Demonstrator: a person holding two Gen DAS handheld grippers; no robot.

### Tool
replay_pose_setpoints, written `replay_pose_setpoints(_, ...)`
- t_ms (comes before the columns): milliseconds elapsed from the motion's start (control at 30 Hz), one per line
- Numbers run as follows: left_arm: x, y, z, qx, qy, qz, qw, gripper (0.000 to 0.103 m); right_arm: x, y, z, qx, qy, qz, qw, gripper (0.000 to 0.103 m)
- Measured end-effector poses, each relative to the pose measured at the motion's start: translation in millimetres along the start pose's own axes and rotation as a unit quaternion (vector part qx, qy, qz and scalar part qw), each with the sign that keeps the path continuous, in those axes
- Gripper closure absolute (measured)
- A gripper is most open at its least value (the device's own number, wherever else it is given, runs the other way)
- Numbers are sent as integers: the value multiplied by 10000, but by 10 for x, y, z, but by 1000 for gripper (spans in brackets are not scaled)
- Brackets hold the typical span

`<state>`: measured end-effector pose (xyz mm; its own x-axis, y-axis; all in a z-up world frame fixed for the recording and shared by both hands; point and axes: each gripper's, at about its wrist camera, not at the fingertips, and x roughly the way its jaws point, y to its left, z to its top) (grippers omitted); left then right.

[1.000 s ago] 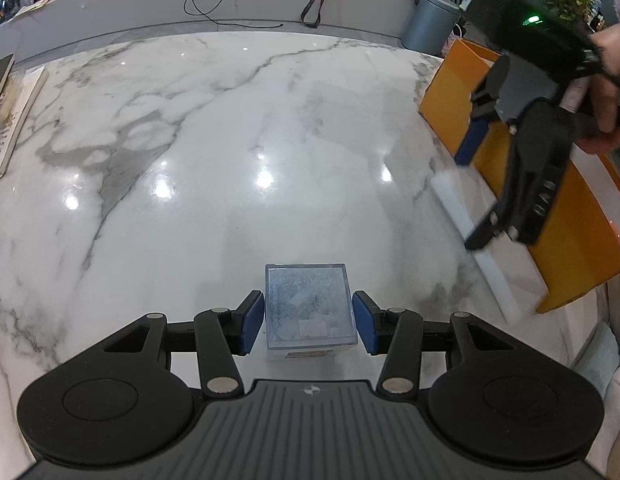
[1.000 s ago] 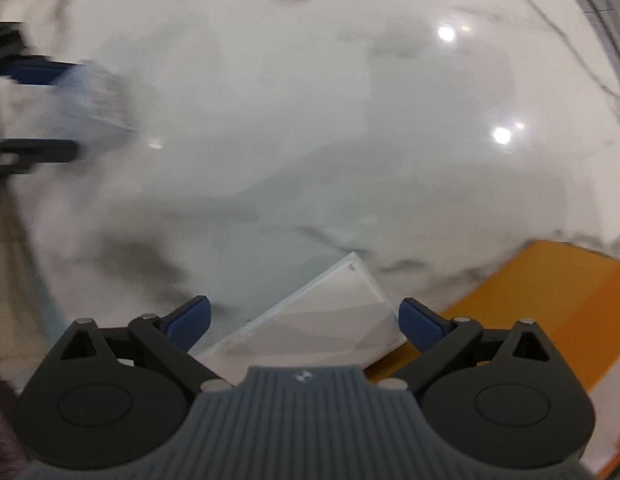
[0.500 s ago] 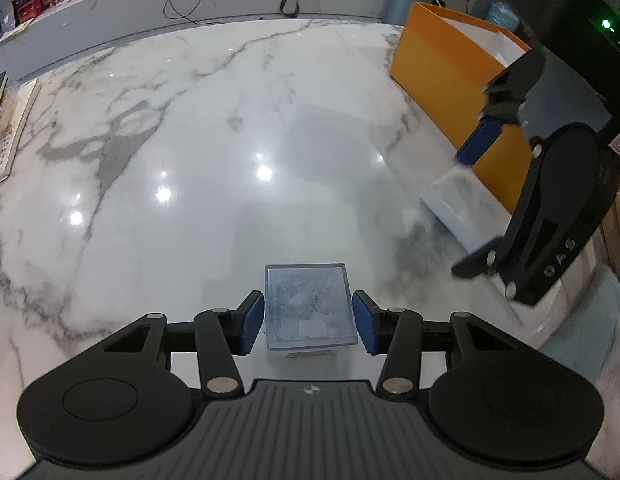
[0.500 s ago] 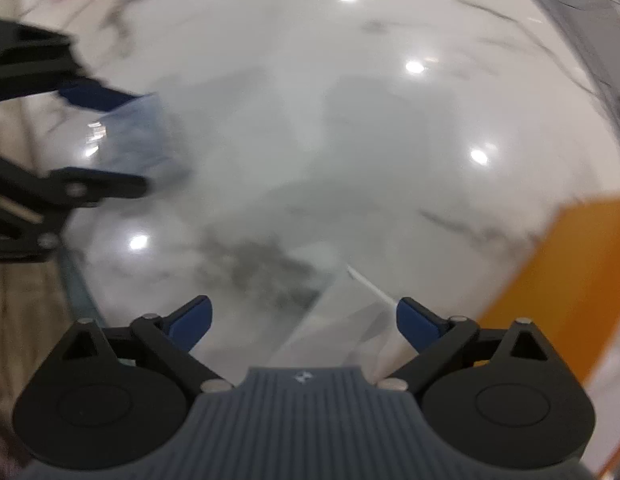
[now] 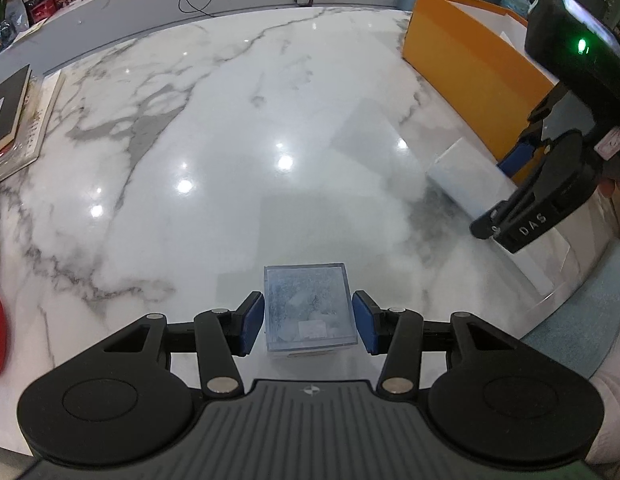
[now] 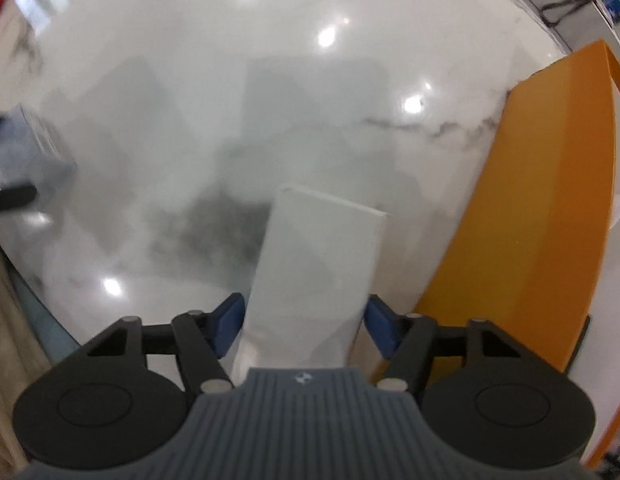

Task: Organize rigid objects
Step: 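Lift and carry the white box and clear cube box over the shoebox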

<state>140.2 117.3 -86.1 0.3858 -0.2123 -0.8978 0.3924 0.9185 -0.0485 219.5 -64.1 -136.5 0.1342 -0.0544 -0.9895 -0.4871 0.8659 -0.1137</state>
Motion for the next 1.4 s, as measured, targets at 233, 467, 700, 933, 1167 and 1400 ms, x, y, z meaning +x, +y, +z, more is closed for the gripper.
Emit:
replay_pose_setpoints(233,-43,-26,9,169,-76,101,9998,46,-107,162,147,253,-766,805,9935,43)
replay_pose_setpoints(467,-50,-53,-5,188,-108,194,9996,36,-238,481,52,-3,-1327,949,9866,28)
replay_pose_setpoints(700,-16,-140,17,361,-256,542,9975,35,-173,369,-124,449,-1747,958,9789,27)
replay_pose_setpoints(933,23,-101,22,351,99,268,9990,46,-131,360,-310,747,-1980,1011,9721,27)
replay_pose_setpoints(1167,60,-102,26,191,104,167,9996,51,-75,324,-306,909,-2036,1129,9683,28)
replay_pose_setpoints(1400,74,-112,60,140,102,173,9997,51,-43,374,-320,769,-2034,993,9710,40)
